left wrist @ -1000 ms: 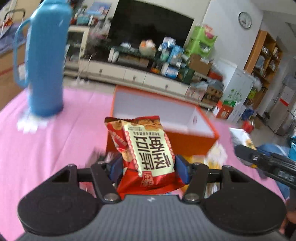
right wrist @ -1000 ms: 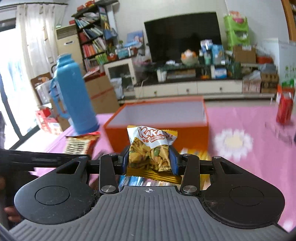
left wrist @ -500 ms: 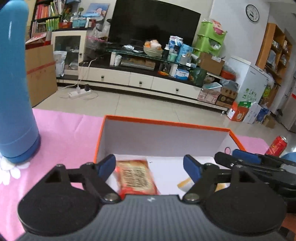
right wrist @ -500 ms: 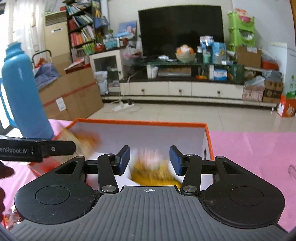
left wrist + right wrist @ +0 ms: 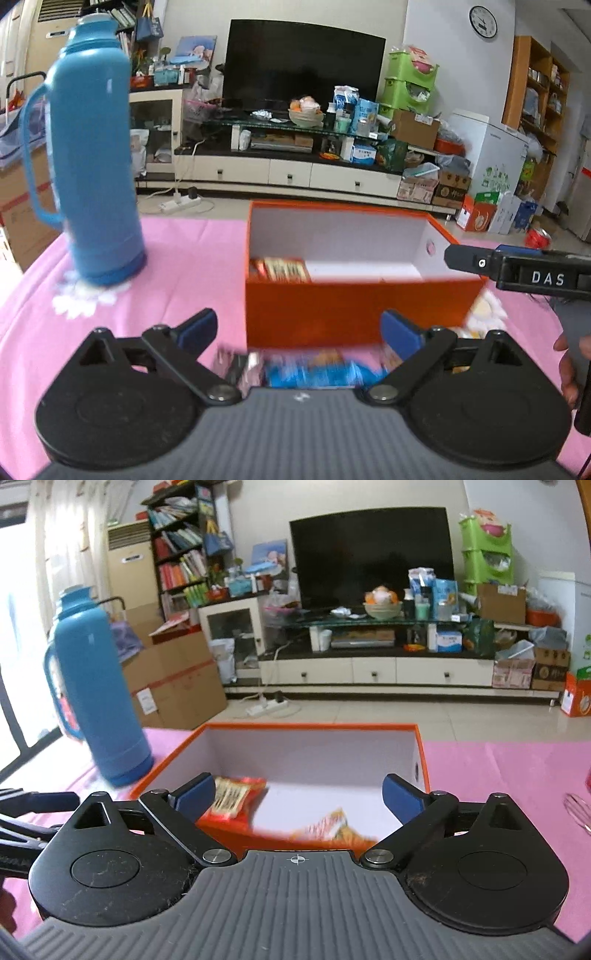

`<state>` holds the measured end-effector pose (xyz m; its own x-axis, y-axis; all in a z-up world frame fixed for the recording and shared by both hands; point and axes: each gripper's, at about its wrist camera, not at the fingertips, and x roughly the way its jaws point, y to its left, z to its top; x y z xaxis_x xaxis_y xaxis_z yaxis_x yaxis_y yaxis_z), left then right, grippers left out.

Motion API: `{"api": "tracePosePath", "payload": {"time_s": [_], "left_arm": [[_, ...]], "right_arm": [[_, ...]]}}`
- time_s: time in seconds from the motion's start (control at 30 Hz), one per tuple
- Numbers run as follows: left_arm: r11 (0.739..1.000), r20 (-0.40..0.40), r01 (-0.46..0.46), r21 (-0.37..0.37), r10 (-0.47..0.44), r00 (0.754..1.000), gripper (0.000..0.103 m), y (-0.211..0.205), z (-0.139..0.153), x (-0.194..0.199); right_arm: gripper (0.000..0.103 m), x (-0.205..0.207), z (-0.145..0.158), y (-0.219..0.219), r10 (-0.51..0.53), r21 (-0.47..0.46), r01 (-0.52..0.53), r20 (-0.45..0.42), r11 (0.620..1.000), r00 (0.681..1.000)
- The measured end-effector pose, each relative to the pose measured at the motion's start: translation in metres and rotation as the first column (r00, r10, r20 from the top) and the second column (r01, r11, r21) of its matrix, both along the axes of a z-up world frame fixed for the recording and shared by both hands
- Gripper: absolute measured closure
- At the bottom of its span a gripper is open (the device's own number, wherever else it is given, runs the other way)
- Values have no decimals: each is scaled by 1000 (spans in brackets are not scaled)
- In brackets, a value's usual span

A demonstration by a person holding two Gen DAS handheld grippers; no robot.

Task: Organize snacks
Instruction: 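Move both grippers back over the snack pile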

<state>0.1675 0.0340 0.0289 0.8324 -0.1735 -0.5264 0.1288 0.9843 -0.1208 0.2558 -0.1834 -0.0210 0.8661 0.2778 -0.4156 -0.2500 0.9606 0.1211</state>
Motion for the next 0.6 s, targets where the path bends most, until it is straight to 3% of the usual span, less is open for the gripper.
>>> {"api": "tracePosePath", "payload": {"time_s": [0.2,0.33,0.43,0.6], "left_arm": [[996,-114,17,-92,-28,993,9,-15,-29,-64],[989,-216,32,-143,-63,974,9,-34,-56,-89],[991,-235,67,-112,-92,968,9,-52,-61,-97],[990,-221,139,-4,-136,966,9,-77,-60,-102]], "right_arm": [[14,-84,-22,-19,-53,9,54,-52,999,997],[14,-129,-48,-48,-134,32,139,-118,990,984],[14,-144,-66,-74,-177,70,194,-190,979,966],[14,-156,-78,-114,-257,103,281,-205,954,945]]}}
